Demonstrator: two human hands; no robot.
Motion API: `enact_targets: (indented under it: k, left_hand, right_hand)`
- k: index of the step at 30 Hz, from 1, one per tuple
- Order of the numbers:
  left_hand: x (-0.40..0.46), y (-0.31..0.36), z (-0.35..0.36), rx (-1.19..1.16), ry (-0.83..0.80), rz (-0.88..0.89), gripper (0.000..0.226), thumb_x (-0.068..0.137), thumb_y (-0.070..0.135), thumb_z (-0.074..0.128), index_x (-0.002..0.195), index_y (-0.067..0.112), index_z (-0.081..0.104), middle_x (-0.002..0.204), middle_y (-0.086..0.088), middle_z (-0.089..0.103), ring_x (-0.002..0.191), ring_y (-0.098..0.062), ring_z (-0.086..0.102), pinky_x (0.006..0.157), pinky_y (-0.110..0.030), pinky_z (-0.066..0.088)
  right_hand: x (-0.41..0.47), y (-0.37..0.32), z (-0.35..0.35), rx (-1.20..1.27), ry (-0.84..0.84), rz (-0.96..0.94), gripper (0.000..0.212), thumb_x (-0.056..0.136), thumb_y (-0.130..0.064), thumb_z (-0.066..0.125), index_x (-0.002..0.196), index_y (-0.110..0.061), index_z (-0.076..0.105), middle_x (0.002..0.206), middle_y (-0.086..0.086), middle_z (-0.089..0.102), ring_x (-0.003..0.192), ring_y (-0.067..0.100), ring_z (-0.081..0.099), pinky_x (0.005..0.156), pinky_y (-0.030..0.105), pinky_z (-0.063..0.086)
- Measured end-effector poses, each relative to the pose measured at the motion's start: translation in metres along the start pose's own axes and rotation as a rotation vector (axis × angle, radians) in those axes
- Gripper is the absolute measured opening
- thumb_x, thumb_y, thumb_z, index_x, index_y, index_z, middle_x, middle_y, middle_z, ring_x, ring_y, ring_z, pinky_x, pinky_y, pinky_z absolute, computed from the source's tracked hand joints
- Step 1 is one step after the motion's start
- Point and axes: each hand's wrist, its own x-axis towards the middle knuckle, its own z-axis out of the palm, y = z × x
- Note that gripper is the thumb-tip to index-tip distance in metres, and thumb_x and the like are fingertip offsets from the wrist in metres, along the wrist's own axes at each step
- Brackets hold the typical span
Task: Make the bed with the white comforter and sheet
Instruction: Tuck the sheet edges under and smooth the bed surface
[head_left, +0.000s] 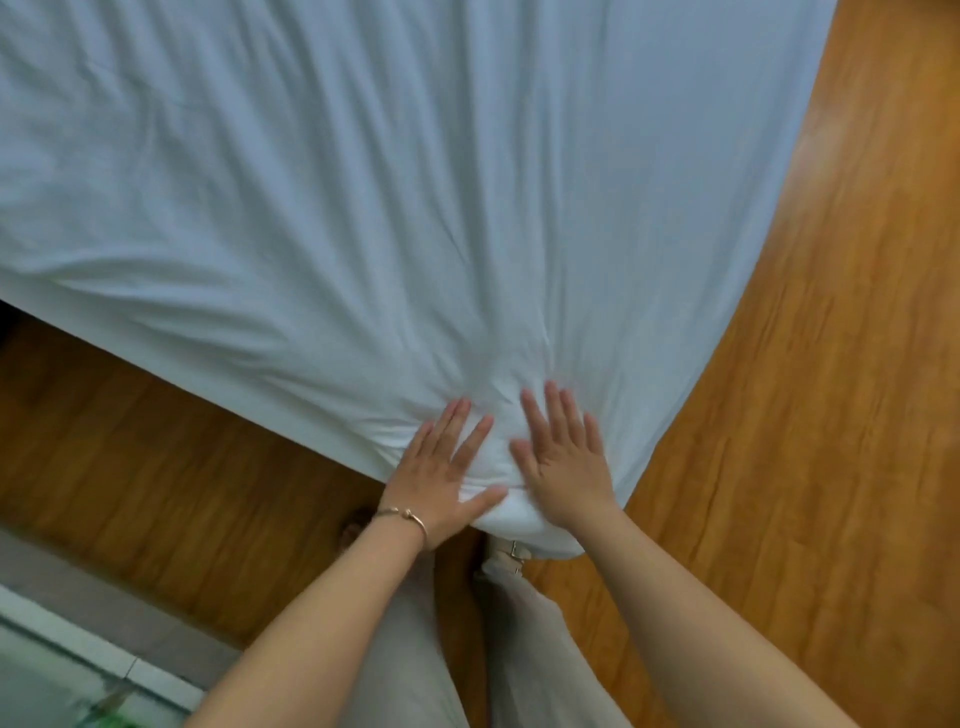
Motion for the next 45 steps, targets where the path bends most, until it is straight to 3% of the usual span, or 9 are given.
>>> enact_targets:
  k: [5,11,18,21,25,31,36,40,45]
  left_hand:
    - [0.02,-0.07,-0.064,0.175,0.189,0.138,0.057,0.094,0.048,0.025,0.143,0.026,0.043,0.15,-0.004,0.04,0.139,-0.021,0.036,0.108,-0.036,0.025]
    - [0.033,-0.191,-0.123,0.265,-0.205,-0.237,0.081,0.078,0.087,0.013,0.137,0.053,-0.03,0.151,0.0,-0.041,0.139,-0.03,-0.035,0.107,-0.066,-0.014]
    - [-0.038,-0.342,-0.172,0.426,-0.294,-0.039,0.088,0.086,0.061,0.046,0.149,0.042,-0.013,0.161,-0.001,-0.014,0.148,-0.019,-0.01,0.112,-0.057,0.001]
    - [-0.025,-0.371,-0.204,0.345,-0.077,0.055,0.08,0.088,0.057,0.047,0.151,0.04,0.001,0.159,0.004,0.005,0.146,-0.02,0.003,0.108,-0.041,0.005]
    - [0.007,-0.444,-0.248,0.317,-0.115,-0.161,0.125,0.062,0.085,0.055,0.142,0.042,-0.03,0.15,-0.009,-0.039,0.141,-0.037,-0.028,0.115,-0.055,0.0]
    - [-0.02,-0.551,-0.257,0.418,-0.406,0.184,0.105,0.08,0.062,0.06,0.146,0.046,-0.02,0.158,0.004,-0.025,0.146,-0.024,-0.019,0.116,-0.047,-0.006]
    - [-0.025,-0.604,-0.287,0.457,-0.276,0.201,0.1,0.085,0.023,0.066,0.151,0.037,-0.008,0.159,0.001,-0.001,0.146,-0.024,0.0,0.116,-0.039,0.001]
    - [-0.036,-0.661,-0.303,0.572,-0.186,0.08,0.116,0.058,0.011,0.08,0.146,0.029,0.006,0.149,-0.005,0.012,0.138,-0.03,0.015,0.111,-0.049,0.018]
    - [-0.041,-0.716,-0.334,0.309,-0.095,-0.003,0.044,0.063,-0.004,0.077,0.1,0.014,0.062,0.092,-0.004,0.061,0.082,-0.022,0.06,0.064,-0.03,0.049]
  right_hand:
    - [-0.028,-0.036,-0.001,0.105,0.178,0.455,0.055,0.101,-0.027,0.028,0.154,-0.021,0.015,0.163,-0.001,0.013,0.15,0.018,0.005,0.121,0.047,-0.002]
    - [0.054,-0.16,-0.005,-0.062,0.149,0.111,0.059,0.101,-0.053,0.015,0.155,-0.038,-0.003,0.163,-0.009,-0.01,0.149,0.013,-0.011,0.119,0.043,-0.007]
    - [0.079,-0.261,0.011,0.274,0.068,0.729,0.062,0.103,-0.041,0.019,0.156,-0.018,-0.004,0.164,0.001,-0.01,0.15,0.025,-0.01,0.12,0.051,-0.001]
    - [0.134,-0.333,-0.007,0.193,0.129,0.384,0.062,0.104,-0.042,0.024,0.157,-0.02,-0.001,0.164,0.0,-0.01,0.15,0.024,-0.009,0.119,0.051,0.002]
    - [0.213,-0.413,-0.027,0.032,0.08,-0.068,0.059,0.104,-0.046,0.021,0.156,-0.031,-0.004,0.162,-0.007,-0.013,0.149,0.018,-0.014,0.122,0.045,0.001]
    - [0.239,-0.466,-0.014,-0.099,0.185,0.058,0.049,0.093,-0.058,0.034,0.121,-0.027,0.059,0.13,-0.002,0.057,0.121,0.027,0.048,0.095,0.041,0.038]
    - [0.28,-0.54,-0.026,-0.146,0.158,-0.311,0.07,0.068,-0.073,0.055,0.115,-0.022,0.059,0.111,-0.001,0.061,0.096,0.025,0.057,0.076,0.038,0.05]
    - [0.315,-0.605,-0.027,-0.201,-0.02,-0.401,0.042,0.077,-0.026,0.071,0.116,-0.016,0.057,0.113,0.006,0.059,0.104,0.028,0.057,0.076,0.035,0.048]
    - [0.309,-0.613,-0.016,-0.028,-0.143,0.016,0.036,0.084,0.0,0.052,0.115,-0.017,0.061,0.116,0.001,0.06,0.107,0.021,0.056,0.085,0.032,0.046]
